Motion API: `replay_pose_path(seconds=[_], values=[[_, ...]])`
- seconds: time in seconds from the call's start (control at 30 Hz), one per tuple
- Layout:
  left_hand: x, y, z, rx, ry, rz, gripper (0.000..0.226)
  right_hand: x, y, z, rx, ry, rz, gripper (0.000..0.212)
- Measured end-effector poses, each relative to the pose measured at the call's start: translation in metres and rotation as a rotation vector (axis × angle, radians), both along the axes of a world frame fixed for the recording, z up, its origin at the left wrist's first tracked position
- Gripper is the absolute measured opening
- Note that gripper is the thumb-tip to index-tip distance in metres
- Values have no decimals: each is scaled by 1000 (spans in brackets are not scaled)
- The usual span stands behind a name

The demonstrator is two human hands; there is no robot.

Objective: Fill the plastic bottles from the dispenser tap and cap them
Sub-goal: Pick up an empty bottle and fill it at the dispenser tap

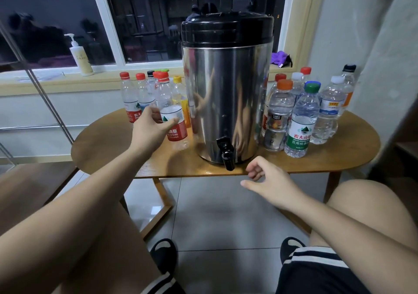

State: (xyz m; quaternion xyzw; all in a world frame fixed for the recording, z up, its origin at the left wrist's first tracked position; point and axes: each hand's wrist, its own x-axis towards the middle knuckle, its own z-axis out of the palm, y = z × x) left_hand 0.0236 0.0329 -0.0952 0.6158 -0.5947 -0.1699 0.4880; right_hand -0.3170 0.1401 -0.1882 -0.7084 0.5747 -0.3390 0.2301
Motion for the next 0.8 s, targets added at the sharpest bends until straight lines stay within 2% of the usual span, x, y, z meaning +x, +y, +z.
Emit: replay_pose_path(seconds=[0.13, 0.27, 0.4, 0.6, 0.8], values=[[0, 64, -5, -59, -41, -69, 52, 5, 2, 2, -22, -56, 6, 35], [-8, 110, -30, 37, 16, -135, 46, 9, 6, 3, -23, -118, 45, 36], [-24, 137, -56, 149, -19, -292, 40, 13, 15, 5, 89, -89, 184, 41], [-52, 147, -88, 288, -145, -549, 53, 23, 20, -5, 343, -74, 352, 84], [-70, 141, -96, 316, -248, -671, 50, 21, 20, -12, 415, -107, 349, 80]])
